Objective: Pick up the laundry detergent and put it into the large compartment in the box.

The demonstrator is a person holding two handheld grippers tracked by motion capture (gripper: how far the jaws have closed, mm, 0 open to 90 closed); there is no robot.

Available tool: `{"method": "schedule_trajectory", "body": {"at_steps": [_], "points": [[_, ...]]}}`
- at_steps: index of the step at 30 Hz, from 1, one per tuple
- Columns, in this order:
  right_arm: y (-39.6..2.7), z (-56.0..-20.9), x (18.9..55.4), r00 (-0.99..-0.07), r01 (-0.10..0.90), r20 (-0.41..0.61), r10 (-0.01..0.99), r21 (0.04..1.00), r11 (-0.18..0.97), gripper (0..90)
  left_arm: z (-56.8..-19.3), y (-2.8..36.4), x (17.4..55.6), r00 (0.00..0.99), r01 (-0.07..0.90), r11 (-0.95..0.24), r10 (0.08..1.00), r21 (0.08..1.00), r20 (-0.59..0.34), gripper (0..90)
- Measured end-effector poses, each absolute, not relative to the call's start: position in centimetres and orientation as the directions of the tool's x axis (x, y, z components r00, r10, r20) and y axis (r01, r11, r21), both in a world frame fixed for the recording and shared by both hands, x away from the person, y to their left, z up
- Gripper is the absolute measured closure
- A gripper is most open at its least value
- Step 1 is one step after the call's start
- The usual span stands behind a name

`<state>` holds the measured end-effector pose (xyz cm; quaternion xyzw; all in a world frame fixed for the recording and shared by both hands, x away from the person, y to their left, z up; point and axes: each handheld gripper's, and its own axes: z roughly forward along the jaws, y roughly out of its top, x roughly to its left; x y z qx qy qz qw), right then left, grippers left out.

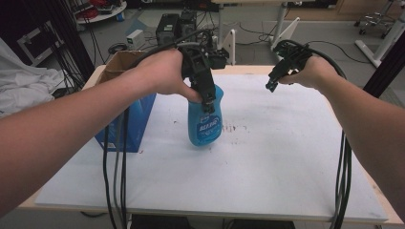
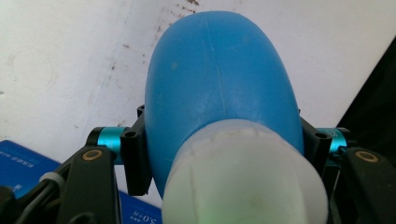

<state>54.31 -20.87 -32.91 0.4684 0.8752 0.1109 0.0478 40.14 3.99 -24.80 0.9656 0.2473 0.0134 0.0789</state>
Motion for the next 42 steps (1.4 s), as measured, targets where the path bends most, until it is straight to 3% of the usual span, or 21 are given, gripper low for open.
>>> {"method": "schedule_trajectory", "body": {"at_steps": [22, 42], "points": [[-20.8, -33.2, 54.5, -0.556, 0.812, 0.011, 0.831, 0.22, 0.54, 13.6, -16.0, 11.4, 39.5, 0.804, 0.572, -0.785, 0.594, 0.237, 0.028, 36.9], [-21.3, -33.3, 54.7, -0.55, 0.817, 0.01, 0.835, 0.216, 0.535, 13.6, -9.9, 20.3, 38.9, 0.661, 0.7, -0.64, 0.749, 0.317, 0.054, 37.0]]}}
